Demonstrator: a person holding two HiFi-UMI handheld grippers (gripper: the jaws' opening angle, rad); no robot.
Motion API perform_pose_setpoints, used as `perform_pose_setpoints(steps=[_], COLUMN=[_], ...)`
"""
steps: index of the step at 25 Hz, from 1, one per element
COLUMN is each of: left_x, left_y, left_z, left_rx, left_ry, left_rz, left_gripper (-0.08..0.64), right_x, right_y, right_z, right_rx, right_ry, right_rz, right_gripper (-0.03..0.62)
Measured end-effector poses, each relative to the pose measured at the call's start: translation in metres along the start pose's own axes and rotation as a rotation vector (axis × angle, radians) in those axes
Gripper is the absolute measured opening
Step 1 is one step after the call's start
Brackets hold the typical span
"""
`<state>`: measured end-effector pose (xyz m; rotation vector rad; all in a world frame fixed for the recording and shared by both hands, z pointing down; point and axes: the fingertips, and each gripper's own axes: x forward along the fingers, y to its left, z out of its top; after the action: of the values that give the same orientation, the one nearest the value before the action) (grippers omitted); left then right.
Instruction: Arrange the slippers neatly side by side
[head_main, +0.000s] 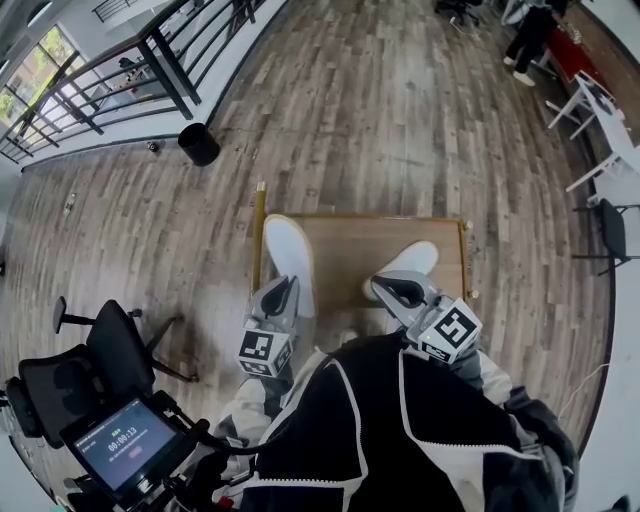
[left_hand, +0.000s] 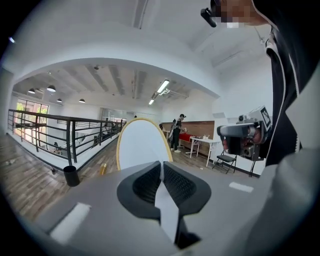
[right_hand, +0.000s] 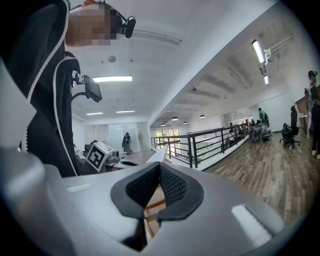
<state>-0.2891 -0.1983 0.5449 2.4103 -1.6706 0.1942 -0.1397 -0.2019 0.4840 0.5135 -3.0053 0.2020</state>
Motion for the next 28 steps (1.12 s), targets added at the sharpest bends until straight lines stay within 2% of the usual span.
perform_pose_setpoints(steps=[9,17,22,28], left_x=[0.055,0.091,0.108,0.117], left_y=[0.049,0.077,0.094,0.101], left_z=[-0.082,-0.129,-0.154,-0.175], left_rx=[-0.045,-0.036,-0.082,-0.076], left_ry=[0.196,0.342,0.406,0.478], left_rz=[0.042,0.090,0.136,0.133], left_gripper=[0.032,0.032,0.032,0.032], right_x=[-0.014,-0.039,-0.050,-0.056], right_y=[0.002,-0.010,-0.021,-0.017], right_z=[-0.001,-0.004,-0.009,-0.012], right_rx=[0.009,0.017,0.042,0.051], right_ry=[0.058,0.070,0.078,0.099], right_rz=[-0.060,-0.111,-0.148,-0.177], right_gripper=[0.003,0.003,0.003,0.003])
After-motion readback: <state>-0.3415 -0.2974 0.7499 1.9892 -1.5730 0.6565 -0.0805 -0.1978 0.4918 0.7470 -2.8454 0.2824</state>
